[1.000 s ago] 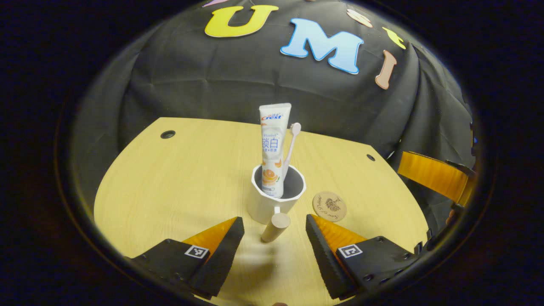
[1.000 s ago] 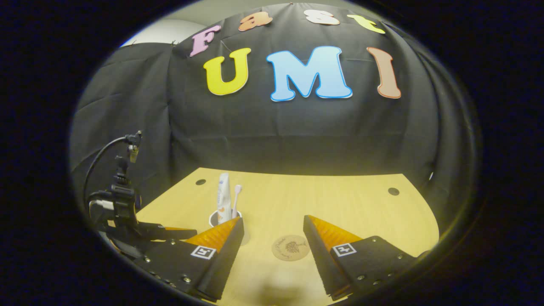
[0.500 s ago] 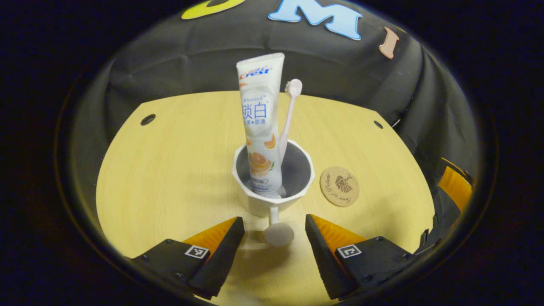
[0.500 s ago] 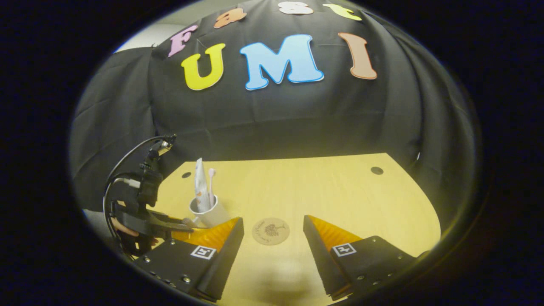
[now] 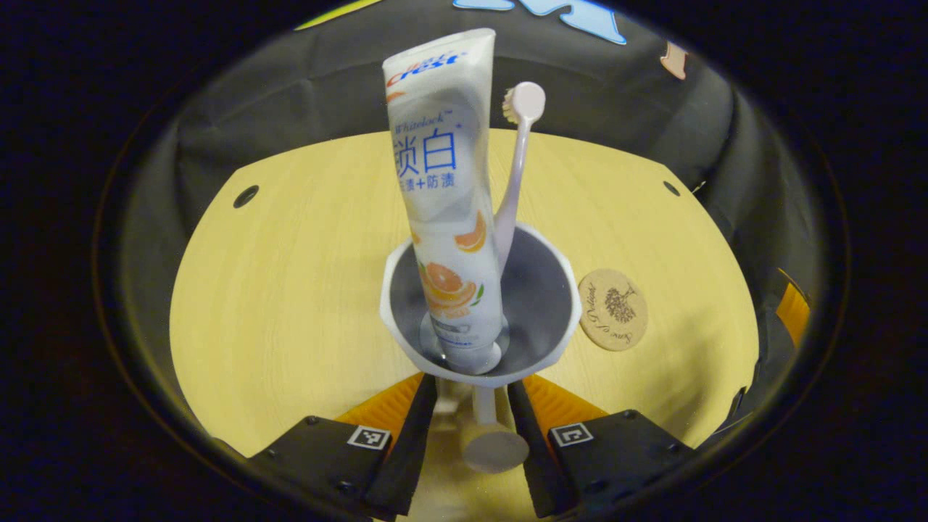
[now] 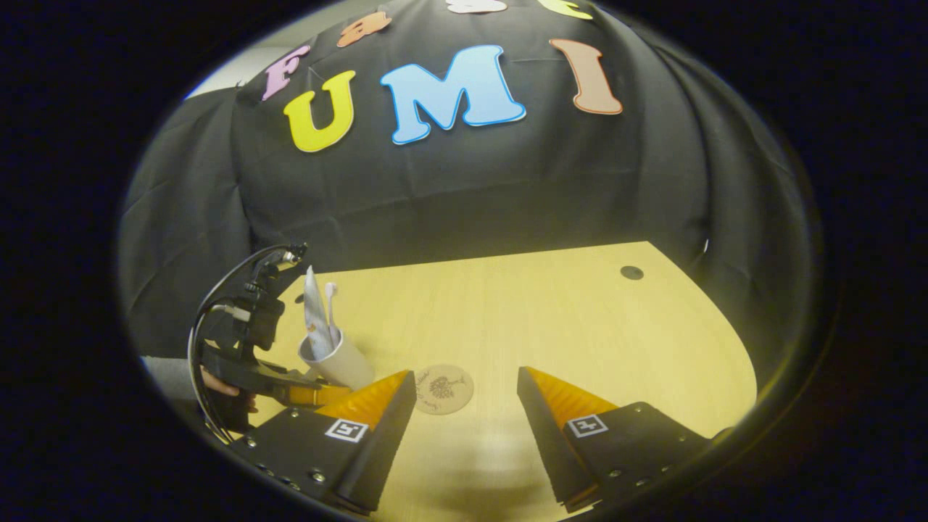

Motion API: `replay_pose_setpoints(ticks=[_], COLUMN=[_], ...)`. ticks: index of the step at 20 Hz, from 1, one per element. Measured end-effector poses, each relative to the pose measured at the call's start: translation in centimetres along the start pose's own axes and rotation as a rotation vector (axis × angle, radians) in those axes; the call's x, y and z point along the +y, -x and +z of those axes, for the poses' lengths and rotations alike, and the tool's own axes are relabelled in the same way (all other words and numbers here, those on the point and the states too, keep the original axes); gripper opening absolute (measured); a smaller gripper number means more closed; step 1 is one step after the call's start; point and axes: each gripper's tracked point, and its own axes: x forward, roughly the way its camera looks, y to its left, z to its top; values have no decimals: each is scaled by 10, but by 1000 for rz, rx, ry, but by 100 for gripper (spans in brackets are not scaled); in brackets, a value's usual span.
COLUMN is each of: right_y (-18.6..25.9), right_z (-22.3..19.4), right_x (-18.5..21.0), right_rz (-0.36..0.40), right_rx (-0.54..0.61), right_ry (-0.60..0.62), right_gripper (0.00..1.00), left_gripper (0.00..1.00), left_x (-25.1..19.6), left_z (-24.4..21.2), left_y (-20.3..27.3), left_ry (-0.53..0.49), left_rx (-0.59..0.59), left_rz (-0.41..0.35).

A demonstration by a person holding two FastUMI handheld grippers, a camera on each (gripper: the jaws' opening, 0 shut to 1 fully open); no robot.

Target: Put the toothbrush and toothpaste on the desktop into the cup, then pick up the cup and place it on the coaster on the desktop.

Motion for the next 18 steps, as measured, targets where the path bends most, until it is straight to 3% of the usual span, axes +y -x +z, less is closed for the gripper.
replay_pose_setpoints(ticks=[2,3,5,11,12,13,18], right_y=[-2,-3,-3,-5,-5,-5,-2], right_z=[-4,-4,-6,-11,-11,-11,-13], right_x=[-1,-2,-1,1,1,0,-5], right_rz=[-1,-2,1,4,2,0,-10], right_rx=[8,13,18,38,39,39,42], right_ry=[2,2,-1,-4,-2,-1,-11], right_gripper=[84,84,84,87,84,81,84], left_gripper=[65,49,41,41,33,39,39], left_x=[0,0,0,3,2,-1,-6], left_z=[-4,-5,-5,-1,1,1,5], left_y=[-5,-3,-6,-9,-8,-10,-11], left_ry=[11,20,8,-45,-38,-36,-41], left_rx=[12,13,13,-9,-18,-26,-66], left_rz=[0,4,14,47,48,45,30])
